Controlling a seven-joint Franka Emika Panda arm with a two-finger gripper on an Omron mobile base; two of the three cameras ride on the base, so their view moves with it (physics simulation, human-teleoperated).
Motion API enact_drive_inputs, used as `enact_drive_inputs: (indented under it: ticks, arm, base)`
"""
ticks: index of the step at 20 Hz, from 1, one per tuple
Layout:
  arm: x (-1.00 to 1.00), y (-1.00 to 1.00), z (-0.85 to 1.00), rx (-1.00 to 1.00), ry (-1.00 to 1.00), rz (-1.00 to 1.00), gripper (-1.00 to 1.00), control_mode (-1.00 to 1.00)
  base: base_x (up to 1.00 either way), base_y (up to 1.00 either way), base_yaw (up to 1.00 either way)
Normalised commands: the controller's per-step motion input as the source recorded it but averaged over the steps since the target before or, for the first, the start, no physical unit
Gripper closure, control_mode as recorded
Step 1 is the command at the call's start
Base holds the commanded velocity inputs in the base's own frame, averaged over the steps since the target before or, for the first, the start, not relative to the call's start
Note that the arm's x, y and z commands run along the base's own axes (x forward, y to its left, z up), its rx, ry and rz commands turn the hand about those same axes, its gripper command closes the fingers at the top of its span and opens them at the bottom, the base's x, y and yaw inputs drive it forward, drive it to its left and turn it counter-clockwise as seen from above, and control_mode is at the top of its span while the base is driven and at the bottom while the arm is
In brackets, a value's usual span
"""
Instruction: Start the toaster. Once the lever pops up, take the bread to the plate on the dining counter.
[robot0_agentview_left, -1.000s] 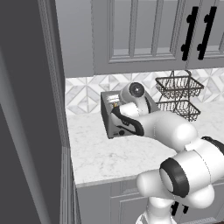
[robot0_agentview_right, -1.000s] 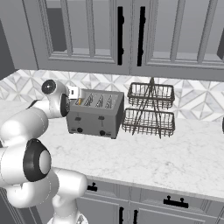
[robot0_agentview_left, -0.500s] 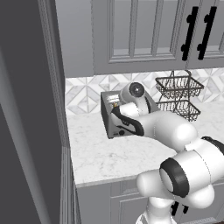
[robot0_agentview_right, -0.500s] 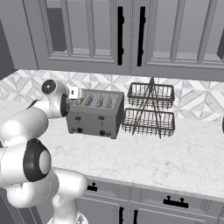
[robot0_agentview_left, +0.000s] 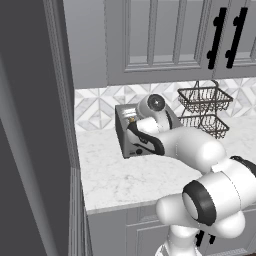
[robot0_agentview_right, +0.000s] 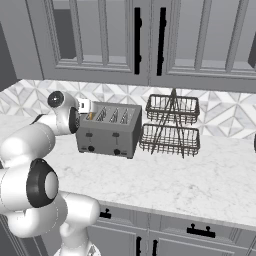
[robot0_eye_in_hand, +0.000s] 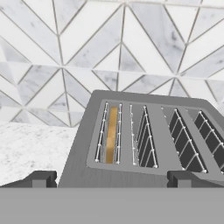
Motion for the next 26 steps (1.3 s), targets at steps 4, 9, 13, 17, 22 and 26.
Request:
enact_drive_inputs:
  ticks: [4, 9, 13, 17, 22, 26]
  arm:
    - [0.0, 0.0, 0.0, 0.0, 0.0, 0.0, -1.0, -1.0]
    - [0.0, 0.0, 0.0, 0.0, 0.0, 0.0, -1.0, -1.0]
    - [0.0, 0.0, 0.0, 0.0, 0.0, 0.0, -1.0, -1.0]
    - [0.0, 0.0, 0.0, 0.0, 0.0, 0.0, -1.0, -1.0]
    - [0.0, 0.0, 0.0, 0.0, 0.0, 0.0, -1.0, -1.0]
    - [0.0, 0.0, 0.0, 0.0, 0.0, 0.0, -1.0, -1.0]
  base:
    - [0.0, 0.0, 0.0]
    - [0.0, 0.0, 0.0]
    - [0.0, 0.0, 0.0]
    - [0.0, 0.0, 0.0]
    - [0.0, 0.0, 0.0]
    - [0.0, 0.0, 0.0]
